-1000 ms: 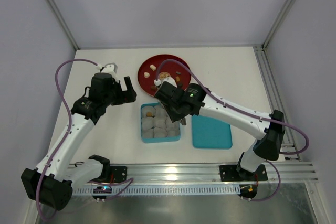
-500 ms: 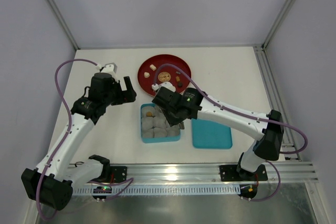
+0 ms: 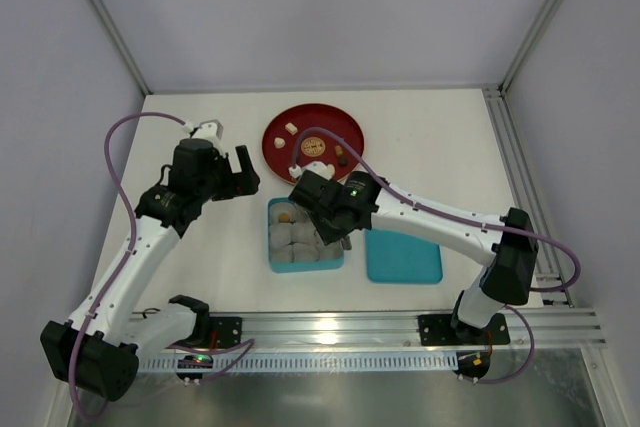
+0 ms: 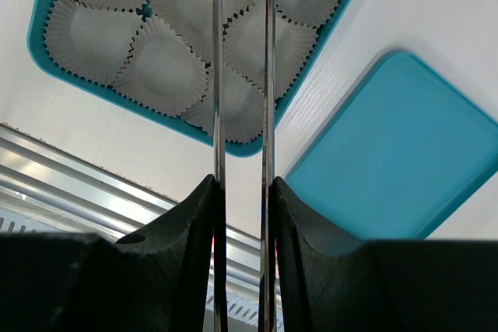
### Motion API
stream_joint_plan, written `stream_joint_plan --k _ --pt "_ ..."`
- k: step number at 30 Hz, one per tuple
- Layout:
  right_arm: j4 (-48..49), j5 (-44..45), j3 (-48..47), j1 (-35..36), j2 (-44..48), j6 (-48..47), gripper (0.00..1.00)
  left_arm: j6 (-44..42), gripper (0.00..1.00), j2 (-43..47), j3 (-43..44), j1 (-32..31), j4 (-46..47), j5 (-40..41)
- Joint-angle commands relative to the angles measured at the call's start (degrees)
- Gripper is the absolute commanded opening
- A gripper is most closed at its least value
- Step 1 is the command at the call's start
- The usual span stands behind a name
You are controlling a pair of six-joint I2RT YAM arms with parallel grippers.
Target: Pack the chocolate
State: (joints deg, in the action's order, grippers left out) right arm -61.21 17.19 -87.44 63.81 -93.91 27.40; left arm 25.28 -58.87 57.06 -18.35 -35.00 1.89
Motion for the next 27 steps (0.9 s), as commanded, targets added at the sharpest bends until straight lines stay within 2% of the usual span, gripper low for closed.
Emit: stream_joint_plan --k 1,10,27 --pt "2.0 0.2 -0.1 0.3 0.0 0.7 0.31 0.2 1.0 -0.2 0.2 0.2 1.2 -0.3" --pt "2.0 0.9 -0.2 0.3 -0.7 0.5 0.37 0.2 1.0 -0.3 0.2 0.2 1.2 -0.2" --pt "1.6 1.3 -1.0 0.3 -0.8 0.3 0.38 0.2 1.0 -0.2 0.2 0.3 1.2 -0.4"
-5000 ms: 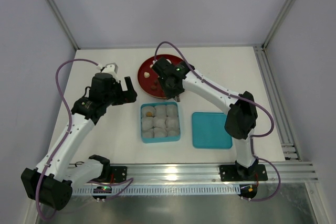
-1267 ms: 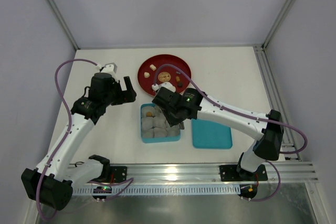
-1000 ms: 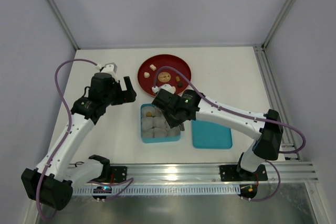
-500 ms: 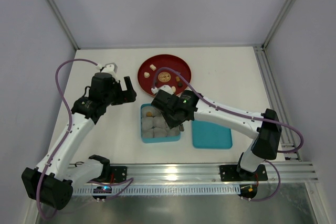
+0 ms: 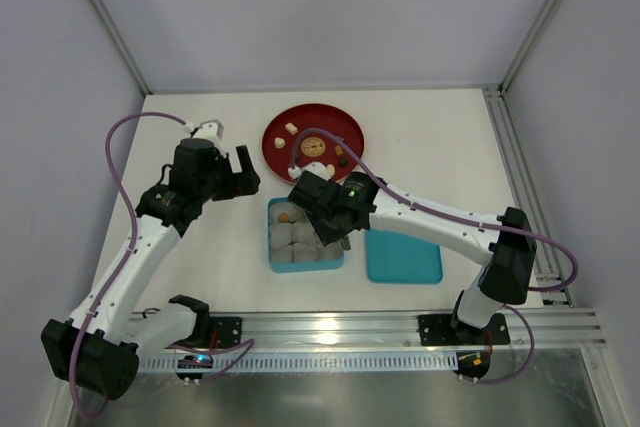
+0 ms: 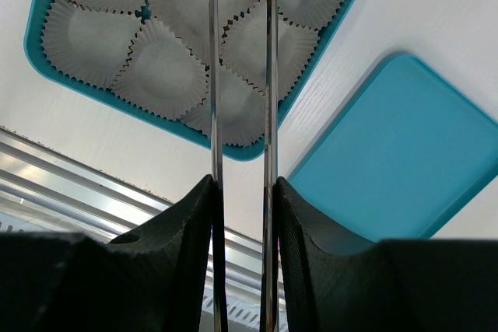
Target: Pack the chocolate
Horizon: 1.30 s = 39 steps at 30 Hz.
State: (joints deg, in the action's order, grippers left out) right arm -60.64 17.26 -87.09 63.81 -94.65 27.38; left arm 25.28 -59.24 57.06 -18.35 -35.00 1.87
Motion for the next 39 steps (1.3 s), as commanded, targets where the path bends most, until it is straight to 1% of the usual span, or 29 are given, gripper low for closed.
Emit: stream_joint_plan --k 1,10,11,12,19,28,32,39 --pt "1.0 1.1 -1.3 0.3 -0.1 0.2 0.38 0.2 1.0 0.2 0.2 0.3 1.2 -0.3" --pt "1.0 1.2 -1.7 0.3 -0.3 0.0 0.39 0.2 1.0 0.1 0.2 0.3 1.2 -0.3" --pt "1.0 1.3 -1.8 0.3 -0.3 0.0 0.42 0.2 1.0 0.1 0.2 0.2 1.2 -0.3" --pt "1.1 1.3 -1.8 0.3 -0.2 0.0 0.42 0.2 1.0 0.1 0.2 0.3 1.2 -0.3" --pt "0.4 1.5 -2.1 0.3 0.1 0.0 0.42 0.2 1.0 0.1 0.2 0.2 1.2 -0.4" --pt "-2.5 2.8 -7.7 -0.4 2.7 -1.7 0.42 0.1 1.0 0.3 0.2 0.3 1.2 -0.4" --pt "-2.6 2.4 -8.6 -4.1 3.4 -3.6 0.42 0.2 1.0 0.4 0.2 0.3 1.3 -0.4" --pt "-0.8 0.8 -11.3 -14.1 1.7 -8.5 0.42 0.2 1.0 0.4 0.2 0.3 1.2 -0.5"
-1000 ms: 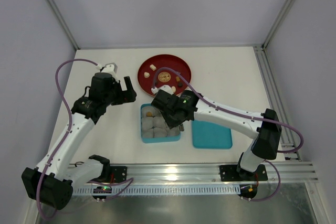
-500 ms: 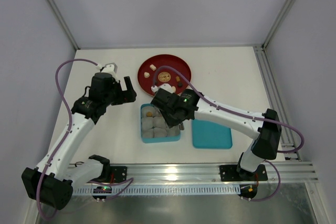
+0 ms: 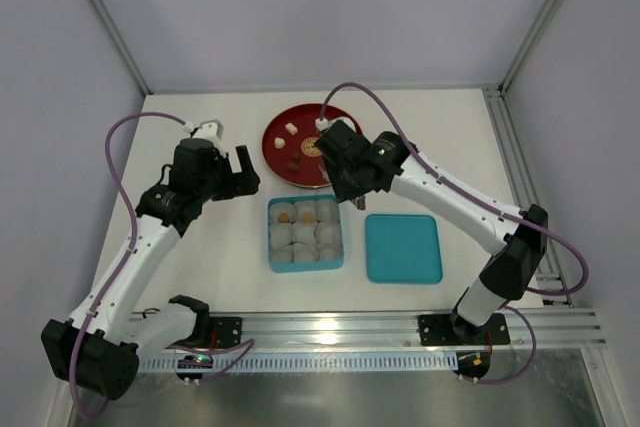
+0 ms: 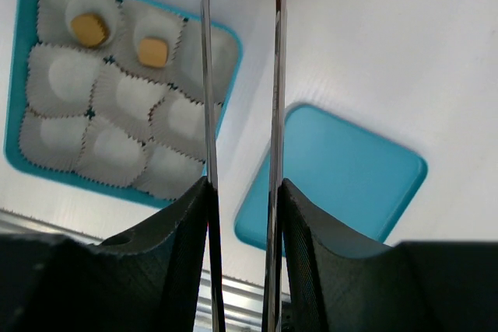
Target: Pack the chocolate
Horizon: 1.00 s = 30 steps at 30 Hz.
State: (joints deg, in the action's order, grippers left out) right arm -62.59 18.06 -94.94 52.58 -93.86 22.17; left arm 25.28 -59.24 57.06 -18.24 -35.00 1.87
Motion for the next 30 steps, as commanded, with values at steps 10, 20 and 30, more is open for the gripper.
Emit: stream_joint_plan --k 10,20,30 --pt "1.7 -1.0 -9.4 -9.6 -8.9 -7.4 0.41 0.1 1.0 0.1 0.2 0.4 1.3 -0.5" --pt "2.4 -3.6 -8.2 -13.2 -10.4 -8.2 0.39 0.2 1.0 -0.1 0.2 0.6 1.3 -0.9" --pt "3.7 -4.9 -6.0 -11.9 -10.2 -7.0 0.38 0.2 1.0 -0.2 0.2 0.7 1.3 -1.3"
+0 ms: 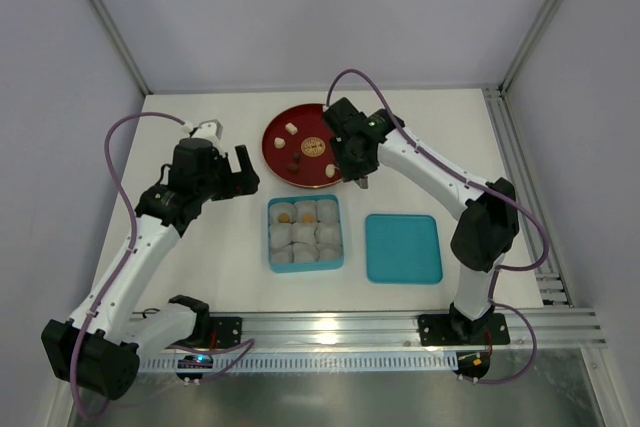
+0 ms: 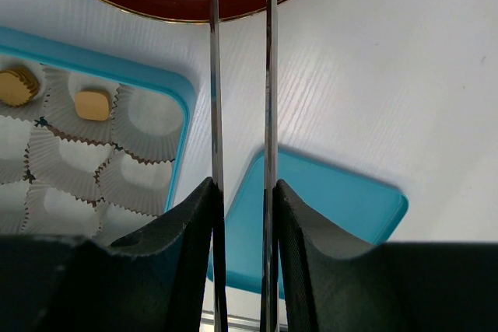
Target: Pack the chocolate
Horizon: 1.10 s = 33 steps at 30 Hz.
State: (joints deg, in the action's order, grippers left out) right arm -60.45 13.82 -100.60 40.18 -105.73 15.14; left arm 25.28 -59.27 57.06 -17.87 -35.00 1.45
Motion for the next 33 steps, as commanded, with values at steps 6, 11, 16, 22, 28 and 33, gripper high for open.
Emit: stream_joint_plan --k 6,11,16,22,28,33 --pt "1.7 -1.2 -0.2 1.3 0.8 0.4 0.39 0.2 1.0 -0.1 0.2 0.4 1.4 -0.9" --pt "1.7 -1.2 -0.1 1.6 0.4 0.6 0.39 0.2 1.0 -0.2 0.2 0.5 1.4 -0.9" --pt "1.8 -1.3 0.7 1.8 0.4 0.8 0.39 0.2 1.0 -0.3 0.2 0.5 1.4 -1.1" --pt "2.0 -1.5 1.7 1.9 0.4 0.9 0.41 0.3 1.0 -0.3 0.2 0.5 1.4 -1.1" --pt "2.3 -1.8 1.9 1.8 0.1 0.9 0.41 0.3 1.0 -0.2 0.2 0.6 1.4 -1.2" --pt "2.3 -2.0 1.4 2.3 -0.6 0.9 0.41 0.3 1.0 -0.2 0.2 0.6 1.4 -1.2"
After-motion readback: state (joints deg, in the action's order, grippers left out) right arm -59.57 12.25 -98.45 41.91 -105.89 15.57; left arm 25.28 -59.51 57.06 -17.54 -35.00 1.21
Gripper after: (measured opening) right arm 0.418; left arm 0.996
